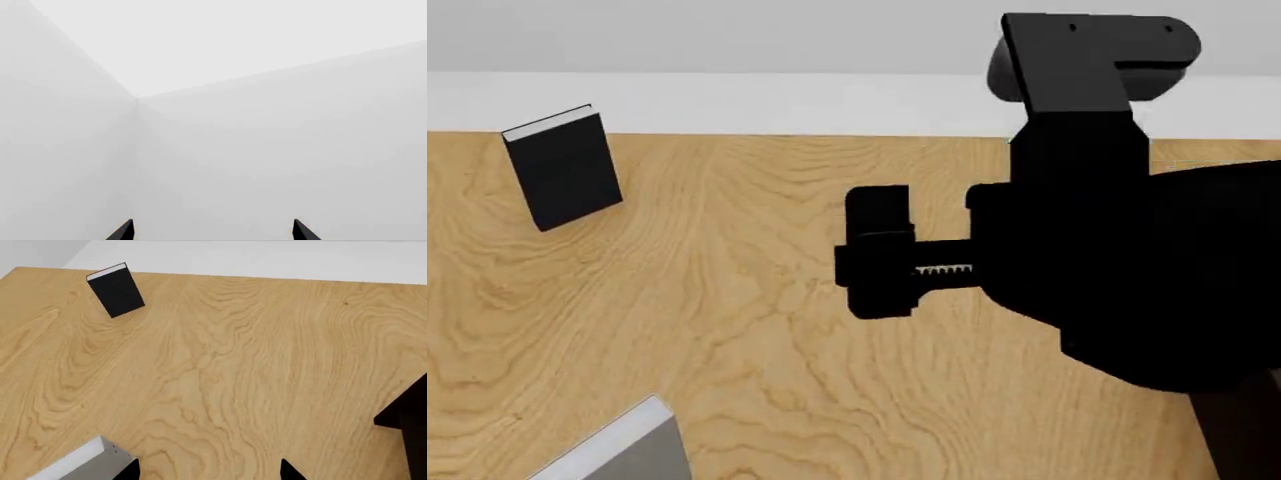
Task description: Pick up the book on the right and place it on the cabinet shelf.
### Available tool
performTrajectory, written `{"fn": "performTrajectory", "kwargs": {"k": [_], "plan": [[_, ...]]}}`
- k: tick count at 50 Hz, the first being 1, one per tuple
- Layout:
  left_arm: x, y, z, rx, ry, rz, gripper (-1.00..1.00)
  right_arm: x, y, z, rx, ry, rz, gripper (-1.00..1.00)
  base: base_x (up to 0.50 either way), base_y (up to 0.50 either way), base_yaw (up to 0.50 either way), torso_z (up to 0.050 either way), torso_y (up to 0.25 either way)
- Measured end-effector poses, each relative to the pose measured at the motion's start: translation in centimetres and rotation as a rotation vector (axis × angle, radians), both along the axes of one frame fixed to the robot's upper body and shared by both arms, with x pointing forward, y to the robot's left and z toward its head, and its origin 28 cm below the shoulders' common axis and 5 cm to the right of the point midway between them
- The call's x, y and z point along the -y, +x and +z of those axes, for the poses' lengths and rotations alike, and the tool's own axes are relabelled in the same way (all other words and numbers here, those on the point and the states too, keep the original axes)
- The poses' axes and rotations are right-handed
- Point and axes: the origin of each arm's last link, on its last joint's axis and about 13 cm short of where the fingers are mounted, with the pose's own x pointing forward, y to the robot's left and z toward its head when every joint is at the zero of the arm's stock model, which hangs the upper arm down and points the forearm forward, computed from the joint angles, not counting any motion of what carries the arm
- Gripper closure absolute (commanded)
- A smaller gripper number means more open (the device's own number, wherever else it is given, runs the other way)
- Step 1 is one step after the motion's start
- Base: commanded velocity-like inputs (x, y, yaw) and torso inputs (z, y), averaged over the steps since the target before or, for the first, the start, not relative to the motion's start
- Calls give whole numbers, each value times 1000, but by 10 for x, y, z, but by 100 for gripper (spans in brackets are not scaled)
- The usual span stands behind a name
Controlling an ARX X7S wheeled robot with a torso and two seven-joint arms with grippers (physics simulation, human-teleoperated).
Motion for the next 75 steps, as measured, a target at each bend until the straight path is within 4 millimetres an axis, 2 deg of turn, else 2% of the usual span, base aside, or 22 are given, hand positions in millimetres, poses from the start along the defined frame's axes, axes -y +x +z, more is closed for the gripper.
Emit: {"fn": "performTrajectory", "kwargs": {"k": [23, 43, 75], "plan": [[-2, 0, 0, -3, -9, 23, -100, -2, -8, -53, -237, 78, -7, -100, 0, 0, 0, 0, 0], [-2, 2, -1, -13, -18, 36, -100, -6, -10, -81, -307, 131, -7, -100, 0, 0, 0, 0, 0], [-3, 3, -2, -26, -23, 30, -100, -1, -10, -117, -357, 78, -51, -100, 0, 0, 0, 0, 0]]}}
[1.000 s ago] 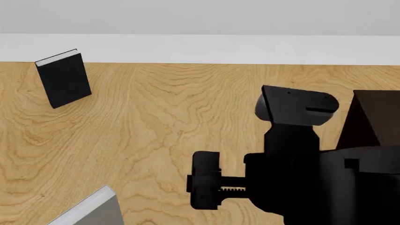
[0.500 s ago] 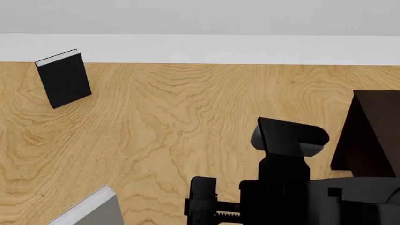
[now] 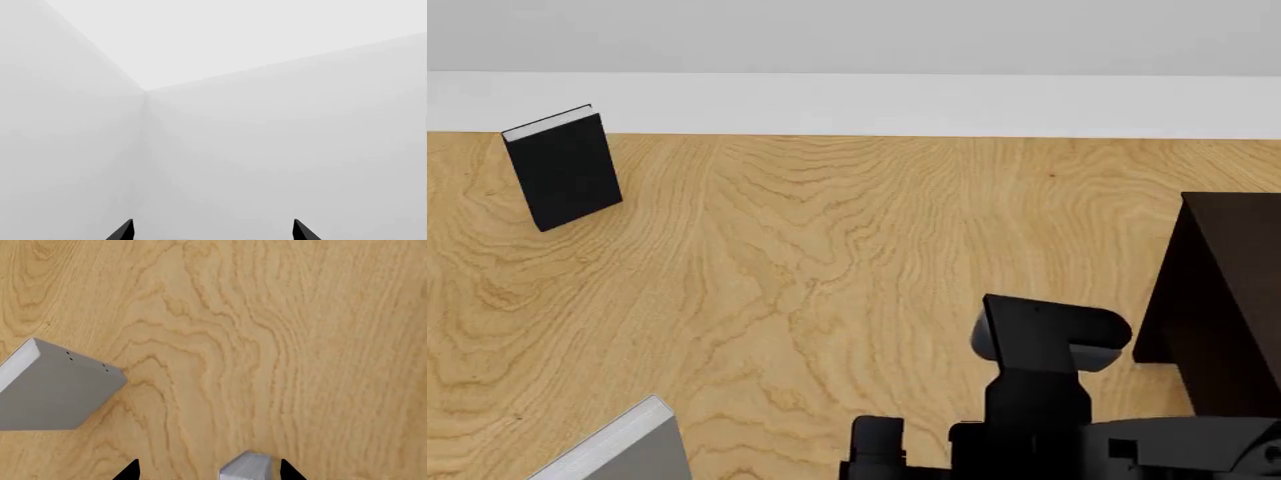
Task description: Pick up the book on the right and place it on the cabinet shelf.
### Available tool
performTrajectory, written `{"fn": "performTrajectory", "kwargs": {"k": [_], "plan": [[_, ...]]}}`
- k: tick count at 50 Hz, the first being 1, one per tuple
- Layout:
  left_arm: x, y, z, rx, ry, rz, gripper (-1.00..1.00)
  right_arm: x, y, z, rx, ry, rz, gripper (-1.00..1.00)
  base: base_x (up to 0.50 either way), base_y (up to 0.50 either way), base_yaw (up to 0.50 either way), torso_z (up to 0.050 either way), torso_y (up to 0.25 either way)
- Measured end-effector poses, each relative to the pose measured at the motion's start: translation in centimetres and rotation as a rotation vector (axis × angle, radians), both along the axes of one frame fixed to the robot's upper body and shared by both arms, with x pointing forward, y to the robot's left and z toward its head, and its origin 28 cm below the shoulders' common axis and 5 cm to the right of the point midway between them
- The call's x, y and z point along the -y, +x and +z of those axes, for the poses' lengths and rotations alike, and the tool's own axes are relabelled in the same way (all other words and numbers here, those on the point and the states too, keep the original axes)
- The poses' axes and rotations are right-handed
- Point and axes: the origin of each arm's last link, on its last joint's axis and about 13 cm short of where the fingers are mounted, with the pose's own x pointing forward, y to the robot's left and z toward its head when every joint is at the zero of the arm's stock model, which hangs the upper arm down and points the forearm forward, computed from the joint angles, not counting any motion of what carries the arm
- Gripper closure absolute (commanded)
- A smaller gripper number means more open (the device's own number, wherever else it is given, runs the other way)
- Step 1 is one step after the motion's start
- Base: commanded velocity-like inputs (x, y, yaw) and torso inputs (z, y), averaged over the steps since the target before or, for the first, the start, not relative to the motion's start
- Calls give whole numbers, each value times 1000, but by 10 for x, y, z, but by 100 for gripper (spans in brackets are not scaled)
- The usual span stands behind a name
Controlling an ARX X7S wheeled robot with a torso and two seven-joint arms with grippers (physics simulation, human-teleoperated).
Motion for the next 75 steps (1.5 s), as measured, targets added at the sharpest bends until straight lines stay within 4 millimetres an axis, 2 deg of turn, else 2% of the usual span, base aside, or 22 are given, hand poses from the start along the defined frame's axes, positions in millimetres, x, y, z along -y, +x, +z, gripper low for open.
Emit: {"fn": "performTrajectory", "kwargs": {"k": [27, 50, 67, 68, 75], "plan": [[0, 1, -1, -10, -2, -3, -100, 3, -6, -23, -62, -20, -7, -100, 0, 0, 0, 0, 0], [-1, 2, -1, -18, -6, 7, -100, 1, 2, -42, -95, -18, -11, -100, 0, 0, 0, 0, 0], [-1, 3, -2, -23, -7, 11, -100, 1, 0, -54, -140, -23, -8, -100, 0, 0, 0, 0, 0], [-1, 3, -2, -24, -8, 11, -100, 1, 0, -54, -142, -23, -8, 100, 0, 0, 0, 0, 0], [-1, 3, -2, -23, -9, 11, -100, 4, 0, -52, -123, -65, -18, 100, 2, 0, 2, 0, 0]]}}
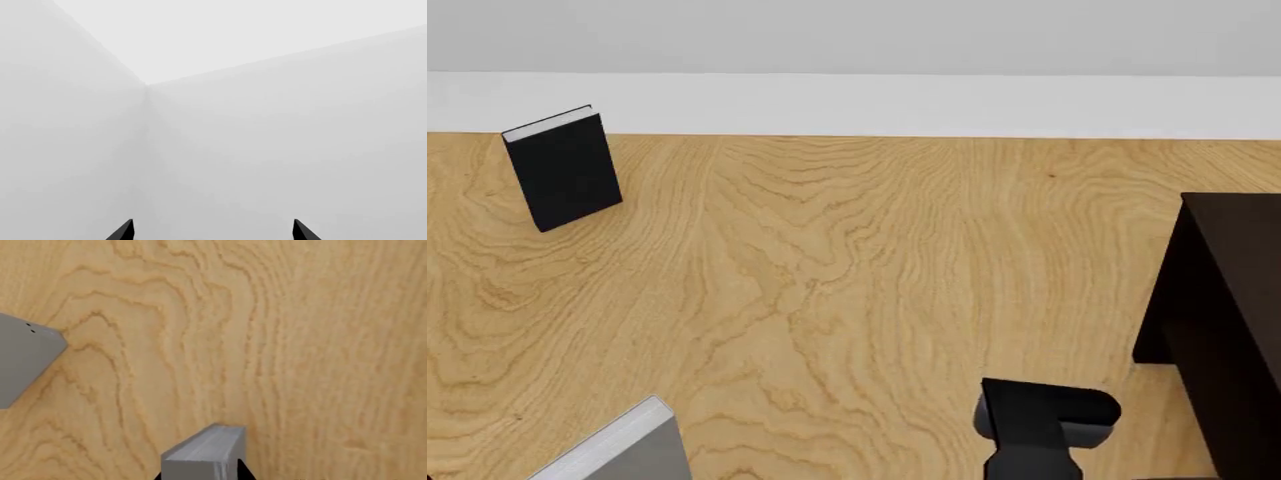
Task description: Pick up the book on the right and place it on the cabinet shelf.
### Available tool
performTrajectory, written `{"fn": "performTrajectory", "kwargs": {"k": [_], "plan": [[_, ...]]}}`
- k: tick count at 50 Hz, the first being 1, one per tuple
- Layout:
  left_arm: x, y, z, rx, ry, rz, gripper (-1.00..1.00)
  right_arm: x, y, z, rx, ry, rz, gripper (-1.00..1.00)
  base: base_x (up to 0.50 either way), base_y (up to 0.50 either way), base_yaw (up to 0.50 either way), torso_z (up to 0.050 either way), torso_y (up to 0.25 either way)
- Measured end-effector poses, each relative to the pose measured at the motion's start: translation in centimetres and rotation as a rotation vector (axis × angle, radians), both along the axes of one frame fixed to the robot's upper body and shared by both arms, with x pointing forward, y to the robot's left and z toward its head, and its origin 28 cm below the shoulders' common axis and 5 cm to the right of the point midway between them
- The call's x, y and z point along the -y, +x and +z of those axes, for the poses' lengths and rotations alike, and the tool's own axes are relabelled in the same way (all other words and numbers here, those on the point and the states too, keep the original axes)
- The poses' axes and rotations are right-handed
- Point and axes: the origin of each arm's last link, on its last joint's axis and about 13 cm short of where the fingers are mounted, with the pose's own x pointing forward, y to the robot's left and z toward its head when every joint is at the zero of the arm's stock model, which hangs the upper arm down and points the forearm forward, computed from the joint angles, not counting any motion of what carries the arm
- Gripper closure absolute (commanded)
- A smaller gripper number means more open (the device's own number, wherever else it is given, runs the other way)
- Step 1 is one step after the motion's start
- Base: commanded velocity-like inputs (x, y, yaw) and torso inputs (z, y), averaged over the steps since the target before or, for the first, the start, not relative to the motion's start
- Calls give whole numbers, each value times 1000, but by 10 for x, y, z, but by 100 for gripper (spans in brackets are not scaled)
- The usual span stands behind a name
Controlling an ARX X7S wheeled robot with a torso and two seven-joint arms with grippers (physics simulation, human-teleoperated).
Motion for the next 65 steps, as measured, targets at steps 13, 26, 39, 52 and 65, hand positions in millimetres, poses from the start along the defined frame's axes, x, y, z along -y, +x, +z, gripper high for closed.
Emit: {"fn": "performTrajectory", "kwargs": {"k": [13, 26, 39, 52, 65], "plan": [[0, 0, 0, 3, 0, -2, -100, -1, 0, 2, 13, -34, 14, 100, 0, 0, 2, 0, 0], [0, -1, 0, 6, 0, -3, -100, -7, 8, 26, 97, -14, 47, 100, 0, 0, 0, 0, 0], [0, -1, 1, 9, -2, 1, -100, -11, 13, 53, 228, -34, 96, 100, 0, 0, 0, 0, 0], [0, -1, 1, 12, -6, -1, -100, -19, 14, 64, 419, -120, 193, 100, 0, 0, 0, 0, 1], [0, -1, 1, 13, -5, 2, -100, -28, 16, 58, 634, -311, 327, 100, 0, 0, 0, 0, 2]]}}
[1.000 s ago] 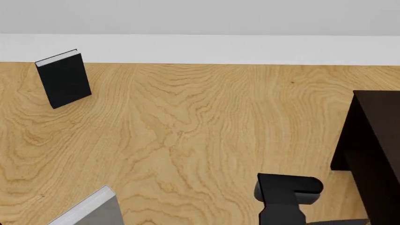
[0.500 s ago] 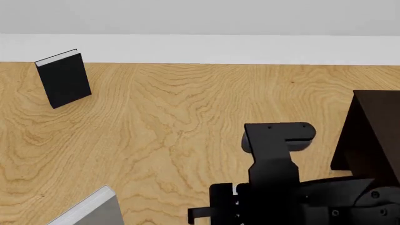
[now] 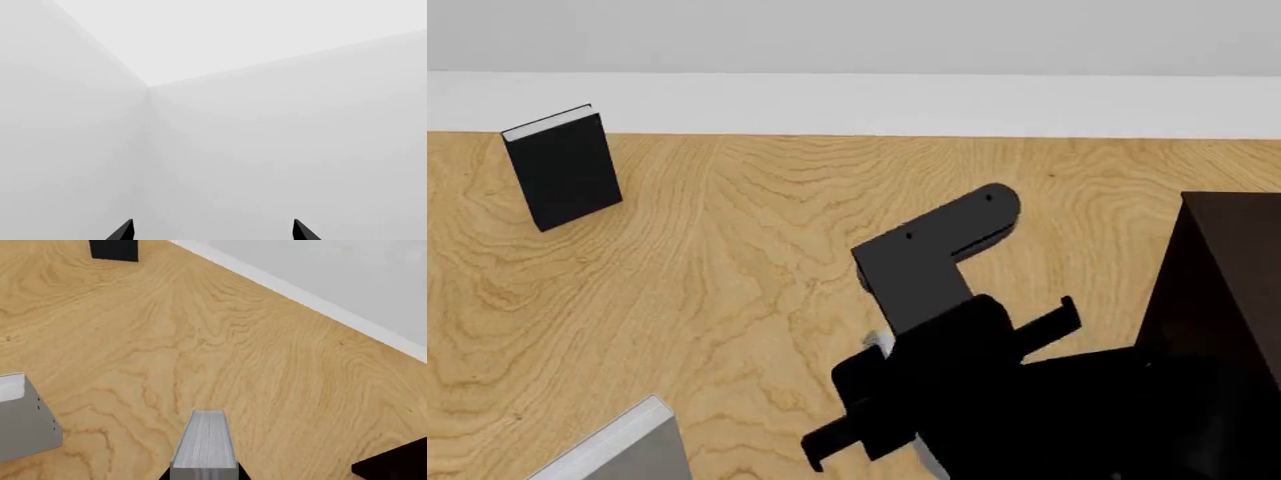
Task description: Pick up the book on the right and place it on the cabinet shelf.
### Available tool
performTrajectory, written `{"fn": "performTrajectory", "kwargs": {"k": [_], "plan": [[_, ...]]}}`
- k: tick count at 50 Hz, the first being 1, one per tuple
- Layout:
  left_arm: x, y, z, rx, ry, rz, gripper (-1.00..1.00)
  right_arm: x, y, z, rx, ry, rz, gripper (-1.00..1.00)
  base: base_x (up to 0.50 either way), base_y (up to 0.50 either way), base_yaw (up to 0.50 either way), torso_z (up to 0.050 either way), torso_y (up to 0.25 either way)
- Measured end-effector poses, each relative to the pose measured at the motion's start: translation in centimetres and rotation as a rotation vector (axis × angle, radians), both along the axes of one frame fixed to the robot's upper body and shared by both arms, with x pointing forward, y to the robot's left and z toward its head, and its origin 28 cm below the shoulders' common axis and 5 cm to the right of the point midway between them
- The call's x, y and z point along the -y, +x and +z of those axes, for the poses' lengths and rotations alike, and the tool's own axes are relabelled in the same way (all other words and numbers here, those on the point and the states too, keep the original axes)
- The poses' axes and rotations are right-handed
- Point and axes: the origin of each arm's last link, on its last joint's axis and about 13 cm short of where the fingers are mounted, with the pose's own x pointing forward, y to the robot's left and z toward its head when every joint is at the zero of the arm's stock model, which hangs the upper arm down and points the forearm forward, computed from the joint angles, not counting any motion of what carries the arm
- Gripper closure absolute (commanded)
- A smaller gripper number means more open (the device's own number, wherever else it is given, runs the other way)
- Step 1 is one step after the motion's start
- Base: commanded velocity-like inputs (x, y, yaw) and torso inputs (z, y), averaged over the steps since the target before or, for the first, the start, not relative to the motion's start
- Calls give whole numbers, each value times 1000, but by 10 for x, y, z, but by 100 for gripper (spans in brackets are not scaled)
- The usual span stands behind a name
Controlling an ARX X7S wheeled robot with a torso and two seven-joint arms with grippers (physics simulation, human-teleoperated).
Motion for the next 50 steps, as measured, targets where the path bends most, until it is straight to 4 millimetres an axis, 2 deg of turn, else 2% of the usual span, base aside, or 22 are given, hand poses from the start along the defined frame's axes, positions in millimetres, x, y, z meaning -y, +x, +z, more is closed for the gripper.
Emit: {"fn": "performTrajectory", "kwargs": {"k": [24, 39, 50], "plan": [[0, -1, 1, 7, 1, 4, -100, -2, 12, -30, 384, -500, 192, 100, 0, 0, 0, 0, 1], [0, -1, 1, 7, -2, 5, -100, 10, 30, -55, 574, -758, 263, 100, 0, 0, 0, 0, 1], [0, 0, 0, 3, -2, 3, -100, 21, 33, -77, 696, -903, 305, 100, 0, 0, 0, 0, 2]]}}
